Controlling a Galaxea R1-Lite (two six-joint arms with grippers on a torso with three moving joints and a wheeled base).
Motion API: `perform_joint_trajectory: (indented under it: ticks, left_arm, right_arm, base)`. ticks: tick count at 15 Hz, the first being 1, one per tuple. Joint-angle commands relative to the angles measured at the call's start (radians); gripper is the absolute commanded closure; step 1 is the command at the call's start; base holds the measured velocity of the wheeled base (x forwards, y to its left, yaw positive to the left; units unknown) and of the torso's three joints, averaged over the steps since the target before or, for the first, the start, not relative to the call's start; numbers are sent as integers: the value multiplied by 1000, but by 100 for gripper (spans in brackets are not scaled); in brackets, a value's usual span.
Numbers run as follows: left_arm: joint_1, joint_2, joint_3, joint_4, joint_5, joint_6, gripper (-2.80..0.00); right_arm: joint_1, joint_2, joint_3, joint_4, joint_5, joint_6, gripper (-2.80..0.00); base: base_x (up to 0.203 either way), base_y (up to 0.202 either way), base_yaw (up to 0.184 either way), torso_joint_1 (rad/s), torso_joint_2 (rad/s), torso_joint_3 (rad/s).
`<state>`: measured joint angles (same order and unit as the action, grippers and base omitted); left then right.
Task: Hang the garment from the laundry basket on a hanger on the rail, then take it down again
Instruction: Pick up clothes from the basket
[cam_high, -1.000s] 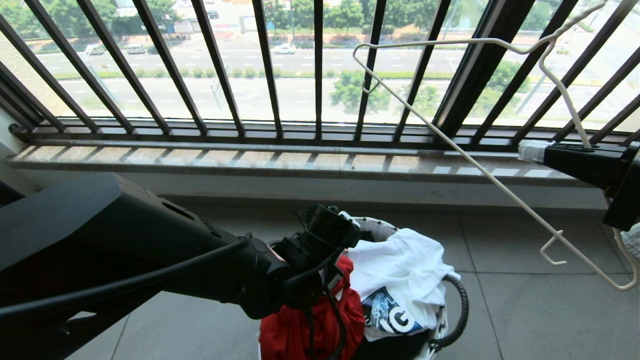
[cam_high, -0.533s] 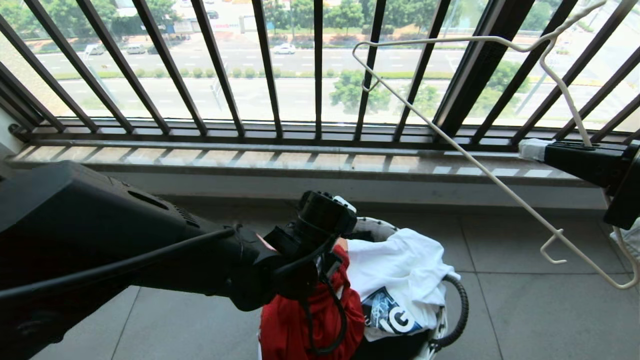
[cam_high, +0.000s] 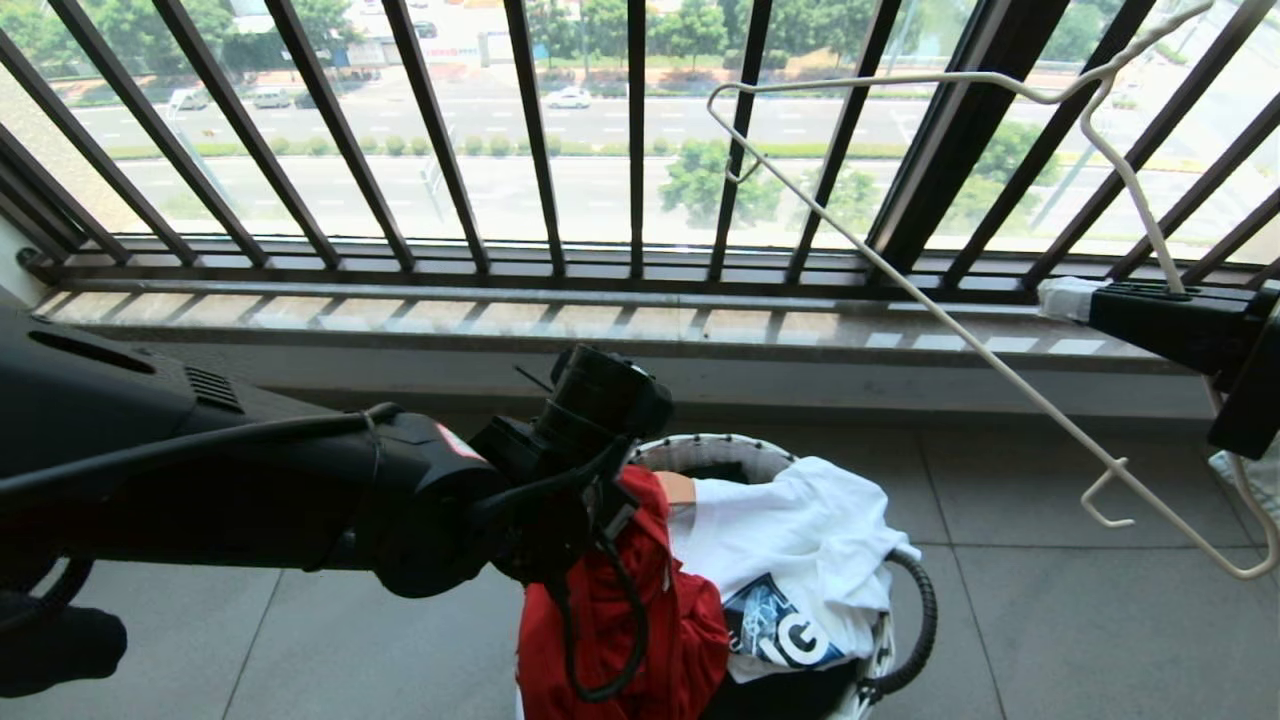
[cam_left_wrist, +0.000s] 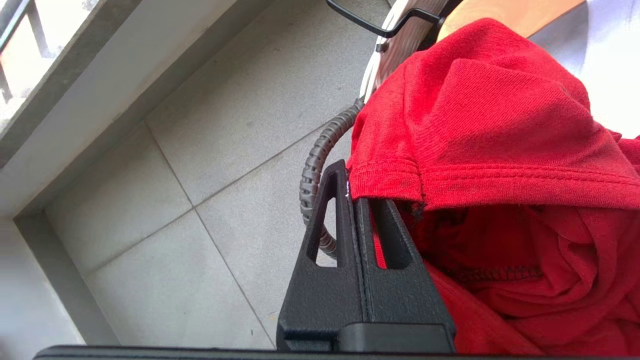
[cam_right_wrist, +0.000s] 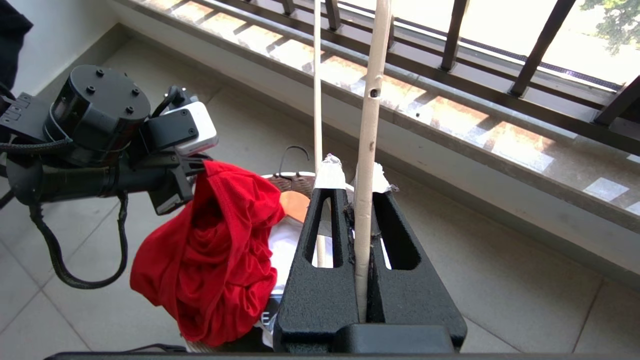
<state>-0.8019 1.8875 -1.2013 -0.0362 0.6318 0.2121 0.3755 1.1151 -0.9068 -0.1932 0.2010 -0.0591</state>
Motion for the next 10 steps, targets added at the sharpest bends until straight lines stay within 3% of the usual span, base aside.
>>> perform_joint_trajectory:
  ticks: [1,6,10]
  left_arm:
    - [-11,-42,6,28,26,2,0]
    - [-96,-32,34,163,31,-6,0]
    - [-103,16,38,170,60,-6,0]
  right_arm:
    - [0,2,0,-2,1,-1,0]
    - [0,0,0,-2,1,-1,0]
    - [0,0,-1,-2,1,-1,0]
  base:
    - [0,0,0,0,0,0]
    - [0,0,0,0,0,0]
    - [0,0,0,0,0,0]
